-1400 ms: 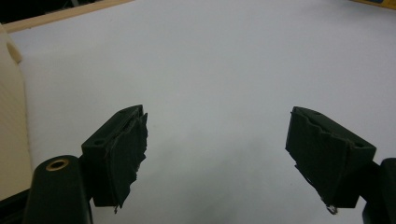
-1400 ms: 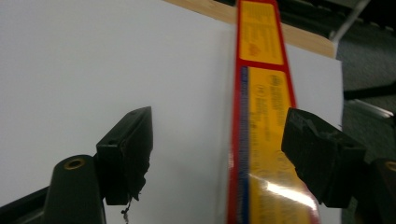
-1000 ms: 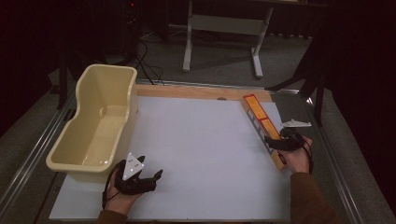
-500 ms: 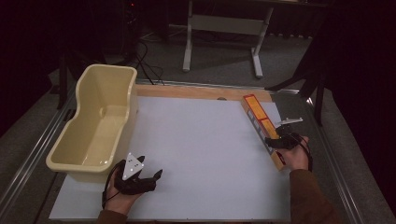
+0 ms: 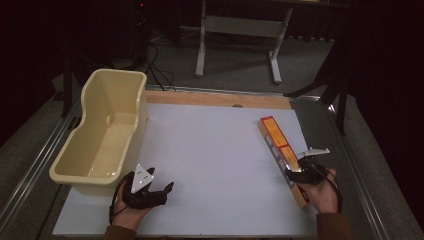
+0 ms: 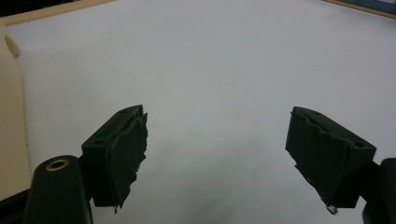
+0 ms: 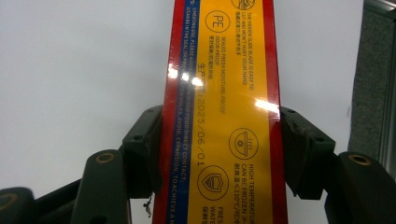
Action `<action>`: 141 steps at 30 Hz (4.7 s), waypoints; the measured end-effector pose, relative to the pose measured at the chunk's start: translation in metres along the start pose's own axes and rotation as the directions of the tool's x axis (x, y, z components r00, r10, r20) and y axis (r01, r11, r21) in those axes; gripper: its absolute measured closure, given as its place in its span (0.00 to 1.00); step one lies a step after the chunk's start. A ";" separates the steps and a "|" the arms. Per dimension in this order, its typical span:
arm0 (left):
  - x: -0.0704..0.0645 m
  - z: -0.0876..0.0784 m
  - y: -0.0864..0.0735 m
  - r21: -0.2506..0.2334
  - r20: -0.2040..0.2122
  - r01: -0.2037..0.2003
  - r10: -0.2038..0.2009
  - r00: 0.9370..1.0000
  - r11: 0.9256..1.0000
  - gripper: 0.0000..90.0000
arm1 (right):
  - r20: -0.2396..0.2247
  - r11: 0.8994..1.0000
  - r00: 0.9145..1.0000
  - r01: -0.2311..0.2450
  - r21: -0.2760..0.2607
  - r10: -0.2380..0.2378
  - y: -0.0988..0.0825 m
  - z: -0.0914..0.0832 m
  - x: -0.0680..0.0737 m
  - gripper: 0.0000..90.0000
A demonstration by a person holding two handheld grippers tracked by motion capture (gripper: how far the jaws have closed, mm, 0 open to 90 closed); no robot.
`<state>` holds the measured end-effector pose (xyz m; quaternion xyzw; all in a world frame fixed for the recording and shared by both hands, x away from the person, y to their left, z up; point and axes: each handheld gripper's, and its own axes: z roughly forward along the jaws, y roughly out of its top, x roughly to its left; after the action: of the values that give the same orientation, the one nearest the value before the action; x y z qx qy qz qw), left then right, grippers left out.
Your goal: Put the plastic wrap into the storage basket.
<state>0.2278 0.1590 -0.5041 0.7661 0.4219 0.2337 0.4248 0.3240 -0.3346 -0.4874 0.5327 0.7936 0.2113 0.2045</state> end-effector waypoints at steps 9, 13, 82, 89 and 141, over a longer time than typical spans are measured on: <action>-0.002 0.000 0.000 -0.005 0.014 0.003 -0.003 1.000 1.000 0.23 | 0.009 0.999 1.000 -0.002 0.038 0.002 -0.046 -0.036 0.022 0.42; -0.003 0.001 0.001 -0.004 0.016 0.000 0.000 1.000 1.000 0.23 | -0.062 0.998 0.997 -0.044 0.045 0.047 -0.035 -0.035 0.013 0.30; -0.001 0.003 0.001 0.003 0.017 0.010 -0.010 1.000 1.000 0.23 | -0.615 0.908 0.706 -0.097 0.407 0.351 0.066 0.004 0.067 0.45; -0.001 0.002 0.001 -0.002 0.018 0.012 -0.012 1.000 1.000 0.23 | -0.678 0.931 0.667 -0.067 0.359 0.309 0.079 -0.001 0.096 0.45; -0.003 0.004 0.001 0.001 0.026 0.004 -0.004 1.000 1.000 0.23 | -0.870 0.950 0.383 -0.156 0.269 0.309 0.194 -0.020 0.180 0.45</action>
<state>0.2295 0.1541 -0.5051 0.7685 0.4180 0.2225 0.4303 0.3979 -0.1024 -0.3815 0.4539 0.7077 0.4334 -0.3246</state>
